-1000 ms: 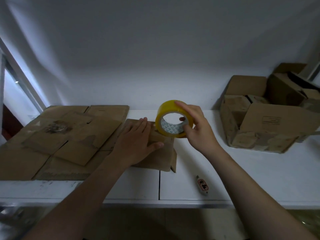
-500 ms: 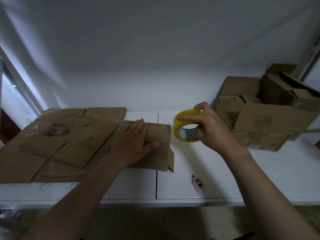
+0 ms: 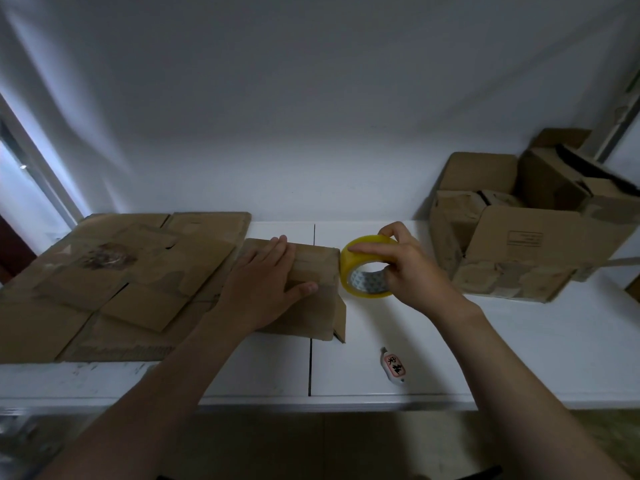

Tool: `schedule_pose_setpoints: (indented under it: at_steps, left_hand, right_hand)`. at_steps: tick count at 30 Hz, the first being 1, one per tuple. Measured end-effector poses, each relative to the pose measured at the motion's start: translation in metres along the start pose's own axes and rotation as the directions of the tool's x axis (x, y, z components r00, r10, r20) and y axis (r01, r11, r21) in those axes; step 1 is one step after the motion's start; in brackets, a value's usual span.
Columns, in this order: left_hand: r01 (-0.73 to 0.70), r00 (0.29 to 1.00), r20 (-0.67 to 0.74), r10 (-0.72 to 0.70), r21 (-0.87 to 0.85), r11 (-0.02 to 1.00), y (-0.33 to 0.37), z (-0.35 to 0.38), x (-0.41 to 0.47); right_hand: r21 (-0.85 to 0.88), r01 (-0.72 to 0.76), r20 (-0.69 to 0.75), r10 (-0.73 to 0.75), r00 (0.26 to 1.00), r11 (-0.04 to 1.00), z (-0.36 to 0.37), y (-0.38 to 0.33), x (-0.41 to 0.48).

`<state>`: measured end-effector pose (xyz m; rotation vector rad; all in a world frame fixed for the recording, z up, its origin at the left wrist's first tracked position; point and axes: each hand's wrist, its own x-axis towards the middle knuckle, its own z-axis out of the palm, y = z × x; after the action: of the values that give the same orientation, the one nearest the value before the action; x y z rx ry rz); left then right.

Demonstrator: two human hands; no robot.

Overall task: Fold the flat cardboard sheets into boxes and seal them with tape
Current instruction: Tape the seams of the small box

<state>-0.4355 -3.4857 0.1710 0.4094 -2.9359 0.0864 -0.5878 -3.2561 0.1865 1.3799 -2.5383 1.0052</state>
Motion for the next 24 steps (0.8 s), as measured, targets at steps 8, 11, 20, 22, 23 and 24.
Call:
schedule_pose_setpoints:
  at_steps: [8,11,20,22,23,24]
  left_hand:
    - [-0.174,0.984,-0.046,0.174,0.01,0.985,0.052,0.012,0.007]
    - [-0.235,0.964,-0.124,0.236,0.026,0.972,0.06,0.033,0.007]
    - [-0.167,0.975,-0.172,0.139,-0.162,0.973,0.033,0.057,0.004]
    - [-0.198,0.968,-0.189,0.163,-0.185,0.963,0.026,0.063,0.004]
    - [-0.216,0.966,-0.186,0.18,-0.194,0.957,0.023,0.064,0.006]
    - [-0.235,0.963,-0.176,0.202,-0.194,0.952,0.02,0.062,0.008]
  right_hand:
    - [0.009,-0.053,0.14,0.051,0.989,0.999,0.004,0.018,-0.008]
    - [0.048,-0.083,0.154,0.075,0.985,0.995,0.007,0.023,-0.017]
    - [0.018,-0.112,0.257,0.104,0.961,0.994,0.008,0.016,-0.021]
    - [-0.048,-0.087,0.309,0.098,0.946,0.995,0.009,0.012,-0.025]
    - [-0.081,-0.066,0.317,0.089,0.944,0.994,0.009,0.01,-0.027]
    - [-0.107,-0.049,0.321,0.081,0.943,0.993,0.009,0.007,-0.029]
